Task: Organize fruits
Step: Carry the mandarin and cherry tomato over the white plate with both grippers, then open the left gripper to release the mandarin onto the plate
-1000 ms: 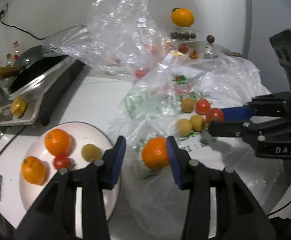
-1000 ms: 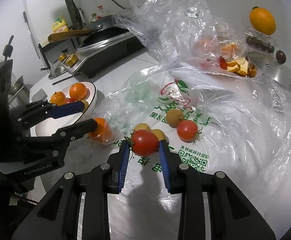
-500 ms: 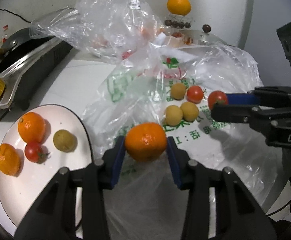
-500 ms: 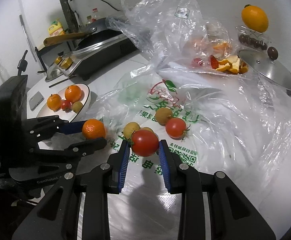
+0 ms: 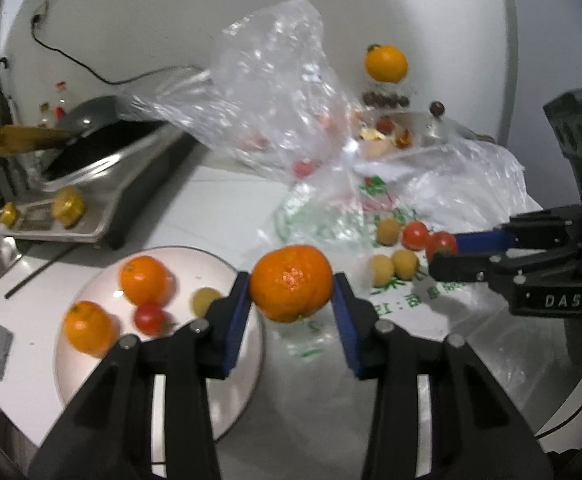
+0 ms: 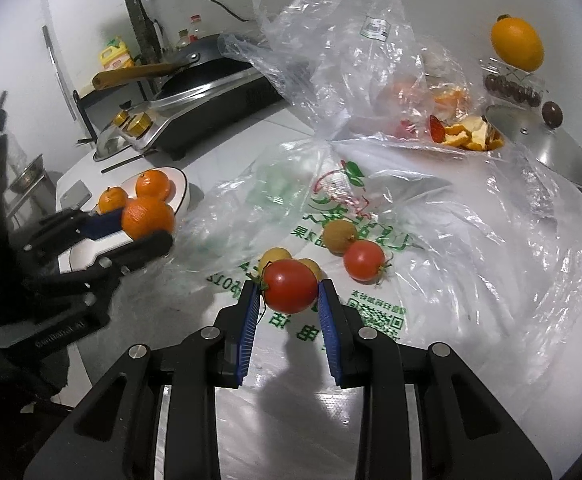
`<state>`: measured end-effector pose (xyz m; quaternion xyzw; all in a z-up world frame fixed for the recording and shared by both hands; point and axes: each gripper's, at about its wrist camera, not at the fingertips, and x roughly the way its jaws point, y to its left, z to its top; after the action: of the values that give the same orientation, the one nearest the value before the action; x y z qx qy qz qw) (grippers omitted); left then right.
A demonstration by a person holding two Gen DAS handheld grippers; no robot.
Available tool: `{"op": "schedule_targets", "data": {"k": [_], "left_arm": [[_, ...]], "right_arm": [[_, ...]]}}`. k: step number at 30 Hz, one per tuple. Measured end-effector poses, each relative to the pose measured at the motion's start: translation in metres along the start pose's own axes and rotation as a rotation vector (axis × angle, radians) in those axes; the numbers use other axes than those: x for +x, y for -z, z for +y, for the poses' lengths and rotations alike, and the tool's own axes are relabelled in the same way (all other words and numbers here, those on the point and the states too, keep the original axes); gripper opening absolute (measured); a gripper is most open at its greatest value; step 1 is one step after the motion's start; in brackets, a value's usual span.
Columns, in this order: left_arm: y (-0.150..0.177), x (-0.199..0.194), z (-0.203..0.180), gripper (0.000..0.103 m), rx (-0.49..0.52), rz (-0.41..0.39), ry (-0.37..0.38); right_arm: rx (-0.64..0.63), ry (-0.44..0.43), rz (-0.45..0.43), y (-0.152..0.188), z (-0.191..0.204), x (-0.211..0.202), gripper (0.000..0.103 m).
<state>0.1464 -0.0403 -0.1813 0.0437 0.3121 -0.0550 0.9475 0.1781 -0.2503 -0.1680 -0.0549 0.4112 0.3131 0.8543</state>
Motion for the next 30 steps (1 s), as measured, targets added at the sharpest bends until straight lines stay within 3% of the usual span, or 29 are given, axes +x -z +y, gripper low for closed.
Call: {"op": "schedule_targets", "data": {"k": [11,17,23,30], "left_arm": [[0.019,-0.018,0.032,0.042,-0.05,0.042,-0.057],[0.032,-0.019,0.052,0.042,-0.091,0.107,-0.075],[0.045,-0.018,0.061,0.042,-0.111,0.167,-0.067],[0.048,-0.016,0.07,0.042,-0.139,0.18,-0.037]], "right_arm": [[-0.033,-0.016,-0.01,-0.007,0.021,-0.001,0.032],[-0.056,-0.026,-0.007,-0.01,0.035,0.002,0.032],[-0.072,-0.031,-0.008,-0.011,0.047,0.002,0.032],[-0.09,-0.028,-0.003,-0.012,0.059,0.002,0.032]]}}
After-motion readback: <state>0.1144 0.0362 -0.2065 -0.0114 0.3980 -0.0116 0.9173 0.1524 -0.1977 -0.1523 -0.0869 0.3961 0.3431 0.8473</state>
